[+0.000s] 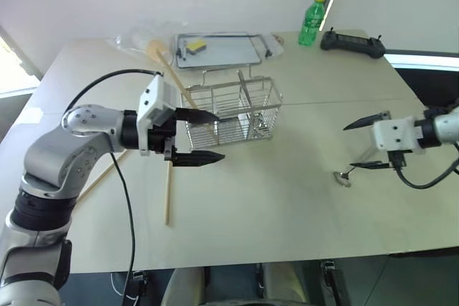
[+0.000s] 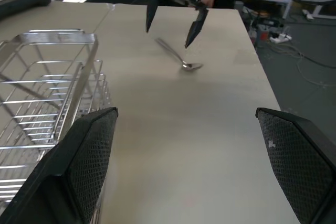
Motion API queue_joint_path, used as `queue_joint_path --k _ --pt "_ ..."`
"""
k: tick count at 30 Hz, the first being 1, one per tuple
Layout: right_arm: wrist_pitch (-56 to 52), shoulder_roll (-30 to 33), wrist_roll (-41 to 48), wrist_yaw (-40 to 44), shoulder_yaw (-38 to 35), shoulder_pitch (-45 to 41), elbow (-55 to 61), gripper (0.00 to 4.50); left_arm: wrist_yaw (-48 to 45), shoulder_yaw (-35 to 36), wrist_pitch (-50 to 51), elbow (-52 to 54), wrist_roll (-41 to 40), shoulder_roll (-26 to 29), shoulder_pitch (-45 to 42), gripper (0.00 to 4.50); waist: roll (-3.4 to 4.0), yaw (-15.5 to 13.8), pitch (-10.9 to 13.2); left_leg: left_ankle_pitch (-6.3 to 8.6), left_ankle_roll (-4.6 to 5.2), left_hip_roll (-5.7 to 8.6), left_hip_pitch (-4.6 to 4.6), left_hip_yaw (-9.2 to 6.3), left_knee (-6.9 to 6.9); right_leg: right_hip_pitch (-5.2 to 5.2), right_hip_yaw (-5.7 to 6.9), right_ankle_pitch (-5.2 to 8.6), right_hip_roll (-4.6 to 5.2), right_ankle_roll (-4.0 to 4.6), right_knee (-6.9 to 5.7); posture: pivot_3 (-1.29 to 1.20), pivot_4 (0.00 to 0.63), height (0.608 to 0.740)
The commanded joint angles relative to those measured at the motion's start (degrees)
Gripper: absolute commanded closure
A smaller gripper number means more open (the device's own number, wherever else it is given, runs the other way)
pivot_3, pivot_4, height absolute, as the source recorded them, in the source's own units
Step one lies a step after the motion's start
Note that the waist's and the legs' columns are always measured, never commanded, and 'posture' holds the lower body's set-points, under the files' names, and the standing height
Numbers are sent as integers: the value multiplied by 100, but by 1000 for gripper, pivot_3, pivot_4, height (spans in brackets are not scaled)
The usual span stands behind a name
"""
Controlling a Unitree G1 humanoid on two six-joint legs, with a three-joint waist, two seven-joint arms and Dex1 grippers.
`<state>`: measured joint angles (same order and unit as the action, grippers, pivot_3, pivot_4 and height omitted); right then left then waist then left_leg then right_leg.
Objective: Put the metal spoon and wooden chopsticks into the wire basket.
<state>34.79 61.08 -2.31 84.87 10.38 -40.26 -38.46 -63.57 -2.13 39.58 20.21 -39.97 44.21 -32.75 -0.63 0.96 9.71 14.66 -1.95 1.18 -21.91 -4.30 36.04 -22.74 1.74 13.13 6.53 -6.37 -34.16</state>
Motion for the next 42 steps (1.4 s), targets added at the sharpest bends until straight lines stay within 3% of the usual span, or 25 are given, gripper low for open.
queue_joint_path --k 1,13,28,31,38,42 --pt "905 -49 -413 343 349 -595 -774 0 105 79 16 283 -82 -45 -52 59 0 -1 2 0 0 0 0 0 0 0 0 -2 0 -4 0 0 150 703" --pt "2163 -354 -1084 544 1033 -1370 -2196 0 251 211 304 782 -347 77 130 59 -7 4 13 -3 -6 2 44 1 2 42 -8 4 -1 6 -4 0 150 703" --pt "2137 -767 -1515 350 1301 -1595 -2648 0 268 198 466 793 -512 196 13 59 -7 19 13 -6 -12 2 49 1 6 44 -15 3 -3 7 -11 0 150 703" --pt "2132 -807 -1517 468 1324 -1639 -2719 778 293 197 473 785 -520 171 -17 0 -7 16 13 -7 -14 2 50 -1 7 44 -15 3 -4 7 -13 0 150 703" --pt "2082 -827 -1446 597 1275 -1652 -2750 4315 374 212 466 767 -531 106 -61 0 -7 23 13 -8 -15 2 51 0 7 44 -16 2 -5 6 -15 0 150 703" --pt "2069 -817 -1385 583 1227 -1601 -2704 4419 403 193 432 739 -510 77 -99 0 -6 17 14 -8 -16 1 51 0 7 44 -18 2 -7 6 -16 0 150 703"
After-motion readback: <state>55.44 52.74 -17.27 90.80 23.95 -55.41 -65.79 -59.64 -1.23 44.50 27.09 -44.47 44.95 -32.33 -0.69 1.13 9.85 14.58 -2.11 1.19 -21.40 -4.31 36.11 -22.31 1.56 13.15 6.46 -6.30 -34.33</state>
